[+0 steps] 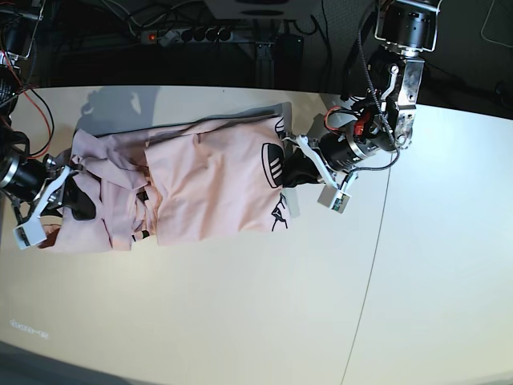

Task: Fold the T-shirt properly
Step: 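Grasp the folded shirt with both grippers and lift it together, then fold the shirt over with the right gripper toward the left gripper, then lower the folded shirt onto the table with both grippers and release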

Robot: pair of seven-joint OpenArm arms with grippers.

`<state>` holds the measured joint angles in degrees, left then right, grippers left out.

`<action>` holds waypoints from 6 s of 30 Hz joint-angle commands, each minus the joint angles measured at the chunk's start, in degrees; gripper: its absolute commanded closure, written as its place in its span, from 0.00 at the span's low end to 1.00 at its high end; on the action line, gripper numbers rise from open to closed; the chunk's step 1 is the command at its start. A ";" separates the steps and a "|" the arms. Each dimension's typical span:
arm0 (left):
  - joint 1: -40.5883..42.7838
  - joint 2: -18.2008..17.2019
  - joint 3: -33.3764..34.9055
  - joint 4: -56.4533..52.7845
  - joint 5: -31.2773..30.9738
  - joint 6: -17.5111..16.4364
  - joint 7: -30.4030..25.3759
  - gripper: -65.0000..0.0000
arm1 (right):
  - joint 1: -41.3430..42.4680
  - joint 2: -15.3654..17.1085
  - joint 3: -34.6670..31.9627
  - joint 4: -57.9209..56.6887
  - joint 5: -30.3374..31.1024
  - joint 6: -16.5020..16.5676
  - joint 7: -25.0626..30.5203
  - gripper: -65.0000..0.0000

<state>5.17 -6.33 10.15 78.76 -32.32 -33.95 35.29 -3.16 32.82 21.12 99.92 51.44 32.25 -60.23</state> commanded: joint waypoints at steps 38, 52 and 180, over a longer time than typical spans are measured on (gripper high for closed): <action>0.37 10.12 1.86 4.11 -1.46 -0.17 7.06 1.00 | 3.61 -12.00 -37.05 3.89 -30.80 0.96 8.20 1.00; 0.42 1.81 -9.64 8.28 -7.91 -0.33 9.81 1.00 | 3.61 -12.04 -40.37 3.89 -29.22 0.94 9.05 1.00; -15.67 -12.35 3.76 -1.53 1.86 -6.05 2.49 1.00 | 9.97 -3.80 -34.62 -6.49 -5.20 1.62 -0.28 1.00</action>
<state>-9.21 -18.46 14.17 76.47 -29.56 -40.12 38.94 5.93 28.40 -14.02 92.51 45.17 32.38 -61.14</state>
